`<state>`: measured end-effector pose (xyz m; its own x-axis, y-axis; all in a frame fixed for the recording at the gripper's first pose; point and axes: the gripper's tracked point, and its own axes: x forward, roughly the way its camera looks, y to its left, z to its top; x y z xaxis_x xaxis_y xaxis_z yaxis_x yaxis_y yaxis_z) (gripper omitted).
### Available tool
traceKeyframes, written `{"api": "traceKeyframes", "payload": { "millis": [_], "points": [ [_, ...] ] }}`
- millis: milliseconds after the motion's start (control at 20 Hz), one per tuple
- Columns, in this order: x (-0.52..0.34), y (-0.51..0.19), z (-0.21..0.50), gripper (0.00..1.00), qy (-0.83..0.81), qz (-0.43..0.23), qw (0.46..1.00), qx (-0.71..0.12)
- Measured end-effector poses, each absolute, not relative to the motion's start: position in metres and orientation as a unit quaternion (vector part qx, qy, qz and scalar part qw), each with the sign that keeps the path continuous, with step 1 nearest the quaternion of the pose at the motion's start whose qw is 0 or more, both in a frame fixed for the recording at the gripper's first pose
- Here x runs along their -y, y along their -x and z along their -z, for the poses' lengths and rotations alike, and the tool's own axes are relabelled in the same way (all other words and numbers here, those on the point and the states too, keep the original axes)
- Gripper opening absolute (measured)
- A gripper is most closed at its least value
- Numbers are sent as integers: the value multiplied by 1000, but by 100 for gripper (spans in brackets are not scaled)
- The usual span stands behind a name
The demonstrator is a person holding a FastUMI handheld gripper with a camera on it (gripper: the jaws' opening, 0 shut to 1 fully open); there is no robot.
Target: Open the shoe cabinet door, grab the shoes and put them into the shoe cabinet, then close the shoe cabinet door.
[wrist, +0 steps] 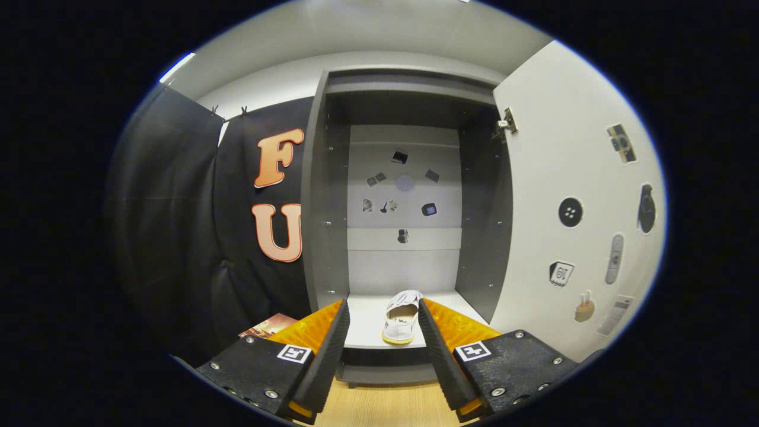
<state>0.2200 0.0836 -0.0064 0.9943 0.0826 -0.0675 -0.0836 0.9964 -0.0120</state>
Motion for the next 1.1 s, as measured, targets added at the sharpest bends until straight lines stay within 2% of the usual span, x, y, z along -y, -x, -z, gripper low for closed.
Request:
{"api": "traceKeyframes", "payload": {
  "millis": [550, 1100],
  "points": [
    [-50, -72, -8, 80, -23, -14, 1000, -4],
    [-5, -17, 6, 81, -29, 24, 999, -9]
  ]
}}
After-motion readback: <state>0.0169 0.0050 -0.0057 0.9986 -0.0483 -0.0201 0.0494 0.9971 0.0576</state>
